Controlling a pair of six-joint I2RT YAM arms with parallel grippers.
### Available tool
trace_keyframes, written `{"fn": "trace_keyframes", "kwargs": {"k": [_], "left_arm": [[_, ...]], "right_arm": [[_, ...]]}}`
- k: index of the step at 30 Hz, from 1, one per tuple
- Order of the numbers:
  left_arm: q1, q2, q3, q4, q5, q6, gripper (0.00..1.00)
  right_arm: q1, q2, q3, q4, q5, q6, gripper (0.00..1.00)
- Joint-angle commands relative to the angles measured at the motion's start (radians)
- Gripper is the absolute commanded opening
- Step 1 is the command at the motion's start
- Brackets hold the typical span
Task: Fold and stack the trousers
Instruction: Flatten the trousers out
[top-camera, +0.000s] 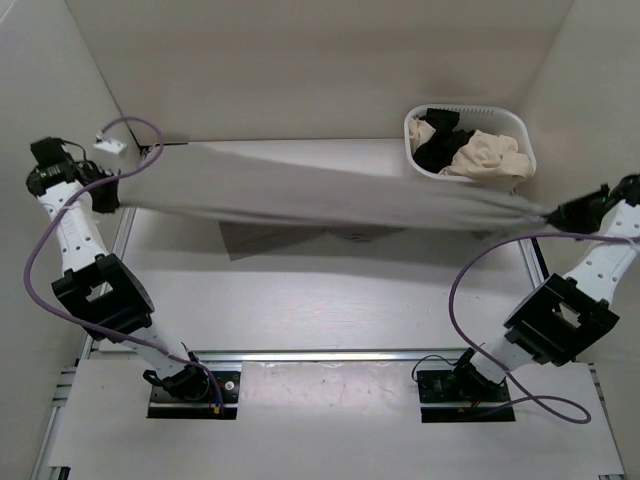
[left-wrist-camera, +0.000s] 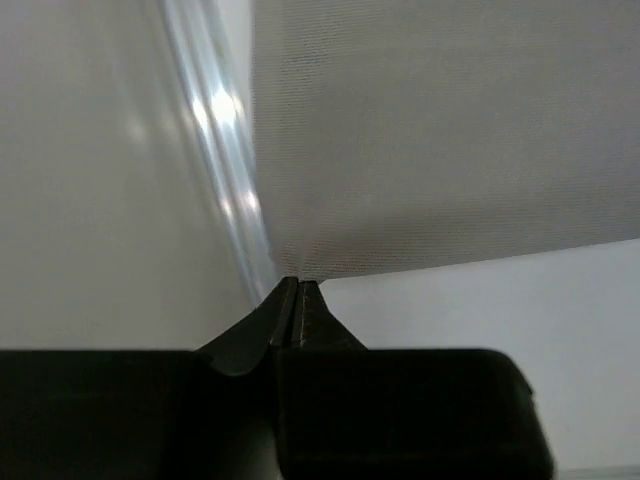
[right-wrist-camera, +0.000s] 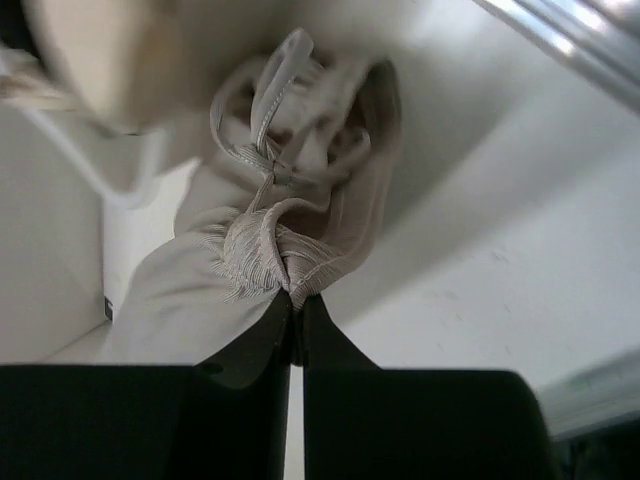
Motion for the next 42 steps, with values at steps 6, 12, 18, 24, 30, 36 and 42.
{"fn": "trace_keyframes", "kwargs": {"k": [6,12,18,24,30,36,42], "left_arm": [[0.076,-0.244,-0.402,-0.031,-0.161,0.173,0.14],[0.165,-0.344,-0.631,-0.022,-0.259,0.302,0.14],[0.291,-0.344,-0.76,0.018,-0.302,0.378,0.14],[0.383,-0.377,-0.84,-0.017,-0.311,0.47,0.14],[0.383,-0.377,-0.957,-0.026,-0.362,0.5,0.41],[0.367,-0.387,-0.851,-0.063,-0.293,0.51,0.46],[0.051,-0.276,-0.494,-0.158,-0.115,0.282,0.58]], "right_arm": [[-0.092,-0.11,-0.312,-0.101,0.098,-0.026,0.0],[-0.104,-0.101,-0.345,-0.134,0.24,-0.049,0.0],[-0.184,-0.09,-0.479,-0.134,0.275,-0.049,0.0],[-0.222,-0.09,-0.598,-0.124,0.352,-0.09,0.0],[-0.222,-0.1,-0.661,-0.115,0.436,-0.109,0.47],[-0.192,-0.118,-0.661,-0.106,0.458,-0.1,0.74],[0.049,-0.169,-0.553,-0.106,0.527,-0.07,0.77]]}}
